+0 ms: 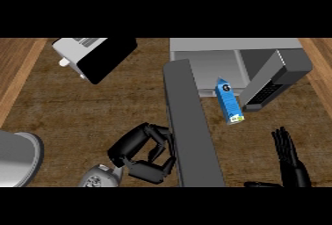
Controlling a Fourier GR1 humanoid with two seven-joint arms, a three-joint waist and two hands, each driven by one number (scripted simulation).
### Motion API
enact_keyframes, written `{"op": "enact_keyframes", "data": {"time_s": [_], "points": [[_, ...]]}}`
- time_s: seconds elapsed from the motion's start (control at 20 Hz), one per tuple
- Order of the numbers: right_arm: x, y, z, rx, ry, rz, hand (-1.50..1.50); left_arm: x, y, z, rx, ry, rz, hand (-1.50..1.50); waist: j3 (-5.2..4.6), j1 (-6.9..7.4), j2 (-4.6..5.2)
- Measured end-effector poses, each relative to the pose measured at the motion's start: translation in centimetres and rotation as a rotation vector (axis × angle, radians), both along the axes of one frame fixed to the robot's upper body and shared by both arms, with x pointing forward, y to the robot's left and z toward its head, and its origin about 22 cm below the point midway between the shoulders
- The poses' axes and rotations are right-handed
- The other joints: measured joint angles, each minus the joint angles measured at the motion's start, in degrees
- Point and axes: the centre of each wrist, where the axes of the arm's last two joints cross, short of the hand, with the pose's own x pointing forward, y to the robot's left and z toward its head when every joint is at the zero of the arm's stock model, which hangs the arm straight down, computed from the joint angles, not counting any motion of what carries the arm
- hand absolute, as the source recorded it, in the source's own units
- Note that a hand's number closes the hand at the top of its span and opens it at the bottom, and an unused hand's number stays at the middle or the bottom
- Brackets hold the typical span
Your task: Pick up the milk, place it into the microwave and close the microwave
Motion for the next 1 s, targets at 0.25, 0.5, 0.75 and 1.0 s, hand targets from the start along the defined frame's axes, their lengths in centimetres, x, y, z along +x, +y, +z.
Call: {"op": "enact_keyframes", "data": {"time_s": [0.25, 0.5, 0.75, 1.0], "points": [[-2.4, -1.1, 2.1, -0.036, -0.035, 0.048, -1.5, 0.7, -3.1, -3.6, 0.064, -0.012, 0.004, 1.5, -0.04, -0.63, 0.16], [-2.8, -1.5, 4.6, 0.004, -0.091, 0.102, -1.5, 0.2, -5.3, -6.8, 0.067, -0.07, 0.047, 1.5, -0.06, -1.14, 0.37], [-2.8, -1.0, 7.3, 0.037, -0.138, 0.16, -1.5, 0.3, -6.4, -8.6, 0.036, -0.088, 0.083, 1.5, -0.13, -2.44, 0.67], [-3.0, -0.9, 9.9, 0.037, -0.167, 0.215, -1.5, 0.5, -7.5, -8.8, 0.044, -0.057, 0.106, 1.5, -0.18, -3.94, 0.96]]}}
